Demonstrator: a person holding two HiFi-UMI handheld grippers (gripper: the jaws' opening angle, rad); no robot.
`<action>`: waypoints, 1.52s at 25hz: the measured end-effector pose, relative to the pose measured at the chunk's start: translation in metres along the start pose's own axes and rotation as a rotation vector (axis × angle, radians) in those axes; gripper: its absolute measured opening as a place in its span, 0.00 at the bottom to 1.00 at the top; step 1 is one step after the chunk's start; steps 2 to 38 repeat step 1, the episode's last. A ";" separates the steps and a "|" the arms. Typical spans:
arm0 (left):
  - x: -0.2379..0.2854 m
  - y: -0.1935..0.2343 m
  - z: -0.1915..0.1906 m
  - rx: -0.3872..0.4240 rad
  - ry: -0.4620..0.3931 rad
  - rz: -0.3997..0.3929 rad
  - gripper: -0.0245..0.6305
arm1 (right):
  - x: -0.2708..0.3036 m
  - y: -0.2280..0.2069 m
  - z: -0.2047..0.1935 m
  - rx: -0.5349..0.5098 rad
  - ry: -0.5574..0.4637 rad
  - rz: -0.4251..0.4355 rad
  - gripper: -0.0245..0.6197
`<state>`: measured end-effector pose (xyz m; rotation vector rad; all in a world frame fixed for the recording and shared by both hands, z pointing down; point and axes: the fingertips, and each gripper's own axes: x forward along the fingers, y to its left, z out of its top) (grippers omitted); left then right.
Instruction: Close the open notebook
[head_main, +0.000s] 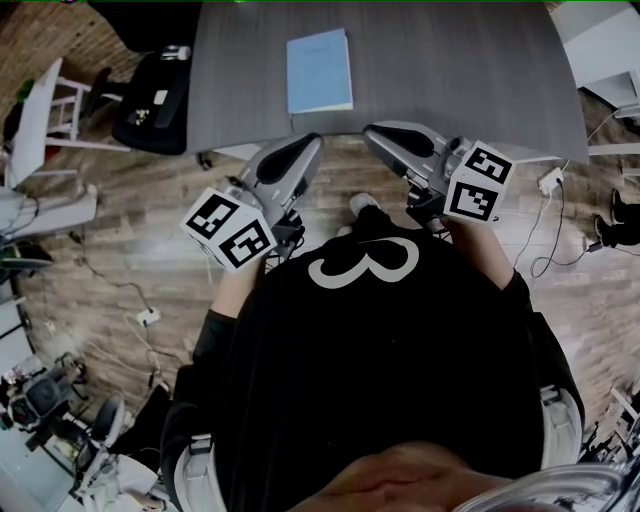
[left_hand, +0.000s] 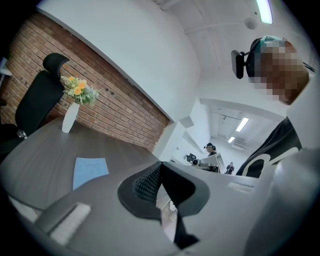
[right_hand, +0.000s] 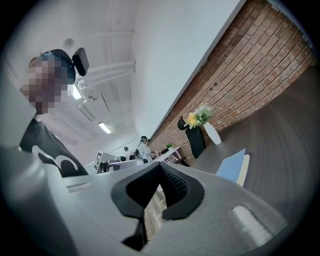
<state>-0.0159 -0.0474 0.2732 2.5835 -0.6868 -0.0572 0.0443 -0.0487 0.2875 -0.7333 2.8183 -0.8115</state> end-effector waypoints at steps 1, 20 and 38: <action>0.000 -0.001 -0.001 -0.001 0.001 -0.002 0.06 | 0.000 0.000 -0.001 0.002 -0.001 0.000 0.04; 0.000 -0.001 -0.001 -0.001 0.001 -0.002 0.06 | 0.000 0.000 -0.001 0.002 -0.001 0.000 0.04; 0.000 -0.001 -0.001 -0.001 0.001 -0.002 0.06 | 0.000 0.000 -0.001 0.002 -0.001 0.000 0.04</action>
